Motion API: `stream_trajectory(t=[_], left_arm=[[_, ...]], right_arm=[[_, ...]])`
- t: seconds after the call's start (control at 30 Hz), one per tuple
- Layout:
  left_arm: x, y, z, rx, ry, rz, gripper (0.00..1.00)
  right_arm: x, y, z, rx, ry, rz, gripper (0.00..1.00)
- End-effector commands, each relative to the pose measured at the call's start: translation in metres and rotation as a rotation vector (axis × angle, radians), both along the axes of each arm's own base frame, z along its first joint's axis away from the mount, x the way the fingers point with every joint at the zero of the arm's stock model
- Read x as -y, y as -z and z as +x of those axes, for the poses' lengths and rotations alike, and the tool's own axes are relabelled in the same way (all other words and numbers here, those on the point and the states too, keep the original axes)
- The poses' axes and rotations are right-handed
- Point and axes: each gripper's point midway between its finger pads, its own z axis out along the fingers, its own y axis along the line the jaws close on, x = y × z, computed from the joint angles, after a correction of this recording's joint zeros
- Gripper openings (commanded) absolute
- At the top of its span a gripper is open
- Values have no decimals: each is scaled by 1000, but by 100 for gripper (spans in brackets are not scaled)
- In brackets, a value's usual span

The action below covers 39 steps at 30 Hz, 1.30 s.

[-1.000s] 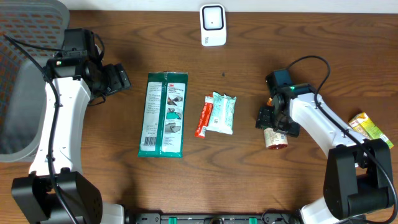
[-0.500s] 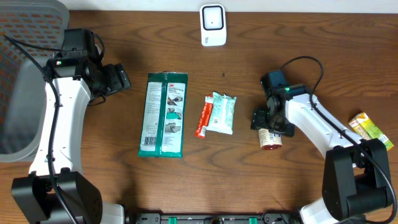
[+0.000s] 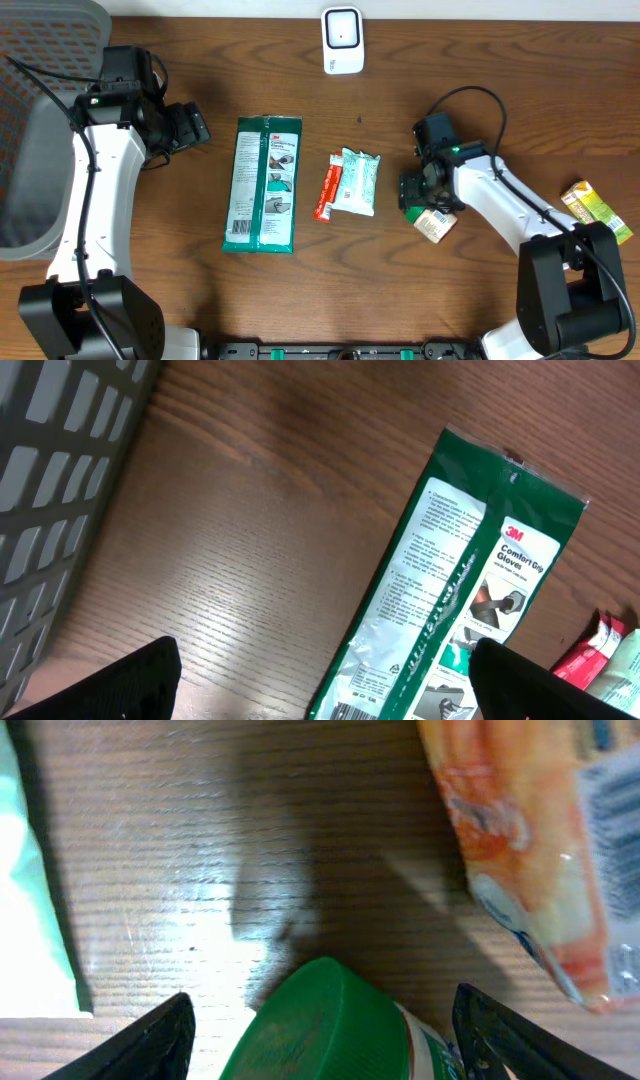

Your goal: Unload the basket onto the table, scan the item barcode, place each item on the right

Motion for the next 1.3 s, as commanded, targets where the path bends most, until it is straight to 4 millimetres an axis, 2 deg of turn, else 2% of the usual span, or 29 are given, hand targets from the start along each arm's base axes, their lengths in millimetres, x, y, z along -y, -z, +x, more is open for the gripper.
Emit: stream_trajectory(t=[0.0,0.17,0.47,0.7,0.93,1.07,1.27], left_arm=[[-2,1,0,-5,1,0,93],[-2,1,0,-5,1,0,92],[-2,1,0,-5,1,0,93],[-2,1,0,-5,1,0,92],[-2,1,0,-5,1,0,92],[-2,1,0,-5,1,0,93],[-2,1,0,-5,1,0,93]], right_arm=[[-8,-4,2,30,-142,-4,79],[-10,-6,8,63,-305,-22,85],[-13,-17,15,83,-541,-58,90],[-13,-21,13,70,-618,-68,94],[-26,-37,17,82,-665,-6,92],[-25,-34,4,34,-714,-14,89],[-15,-32,1,9,-739,-75,88]])
